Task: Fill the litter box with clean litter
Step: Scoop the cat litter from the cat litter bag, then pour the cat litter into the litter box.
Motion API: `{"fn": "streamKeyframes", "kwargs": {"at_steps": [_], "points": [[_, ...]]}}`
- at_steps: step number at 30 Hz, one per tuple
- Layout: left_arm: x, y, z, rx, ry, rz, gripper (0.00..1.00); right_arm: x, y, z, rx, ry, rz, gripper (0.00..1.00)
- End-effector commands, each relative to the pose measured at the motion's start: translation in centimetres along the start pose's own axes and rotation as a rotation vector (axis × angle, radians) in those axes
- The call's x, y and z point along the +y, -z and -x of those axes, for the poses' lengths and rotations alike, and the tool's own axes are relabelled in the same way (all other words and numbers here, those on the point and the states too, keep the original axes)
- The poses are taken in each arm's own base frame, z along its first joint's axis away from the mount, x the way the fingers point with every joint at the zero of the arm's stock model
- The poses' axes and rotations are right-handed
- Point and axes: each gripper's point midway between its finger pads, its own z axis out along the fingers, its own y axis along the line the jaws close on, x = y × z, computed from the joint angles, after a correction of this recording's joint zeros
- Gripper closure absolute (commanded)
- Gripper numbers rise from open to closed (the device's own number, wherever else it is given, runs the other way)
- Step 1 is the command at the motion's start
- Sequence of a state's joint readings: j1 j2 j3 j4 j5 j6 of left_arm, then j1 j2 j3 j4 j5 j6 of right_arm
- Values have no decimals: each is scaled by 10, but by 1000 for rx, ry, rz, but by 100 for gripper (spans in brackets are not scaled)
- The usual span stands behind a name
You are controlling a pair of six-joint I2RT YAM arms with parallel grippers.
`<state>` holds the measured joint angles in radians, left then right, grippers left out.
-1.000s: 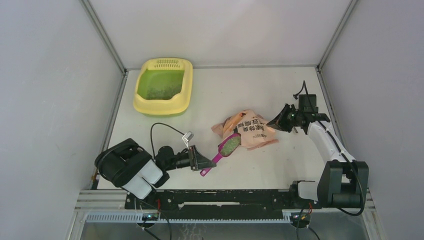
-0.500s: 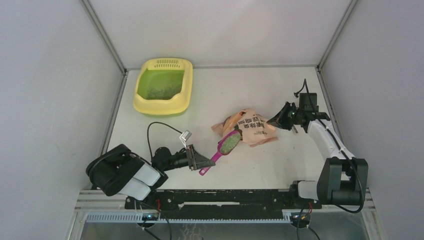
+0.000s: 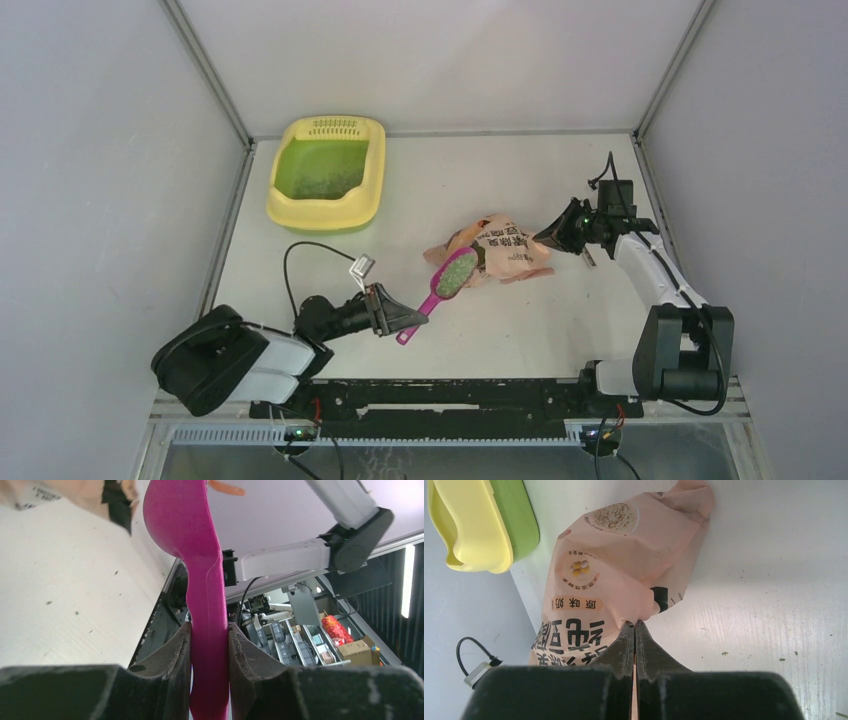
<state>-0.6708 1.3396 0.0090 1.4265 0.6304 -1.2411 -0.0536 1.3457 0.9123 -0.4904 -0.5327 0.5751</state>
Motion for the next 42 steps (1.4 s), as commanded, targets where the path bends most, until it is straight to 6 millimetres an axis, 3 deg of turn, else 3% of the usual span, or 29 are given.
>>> {"fn": "streamKeyframes", "kwargs": {"at_steps": [1,8,15,23,27,32,38,42], "points": [[10,35,-25,-17,65,37,100,12,2,27,-79,24,27,100],[1,32,-15,-38,83,11,100,11,0,26,-73,23,26,100],[-27,25,27,-87,87,-72,100,10,2,23,-69,29,25,100],[-42,14,103,-124,-26,64,100,13,0,20,-62,31,34,100],[-72,11,137,-133,-67,71,100,13,-4,15,-51,34,36,100],[-89,10,175,-155,-104,103,100,15,-7,11,-40,34,48,100],[-83,24,230,-230,-104,164,100,19,-4,9,-39,38,61,100],[-67,51,274,-312,-101,286,100,19,-3,9,-39,40,63,100]]}}
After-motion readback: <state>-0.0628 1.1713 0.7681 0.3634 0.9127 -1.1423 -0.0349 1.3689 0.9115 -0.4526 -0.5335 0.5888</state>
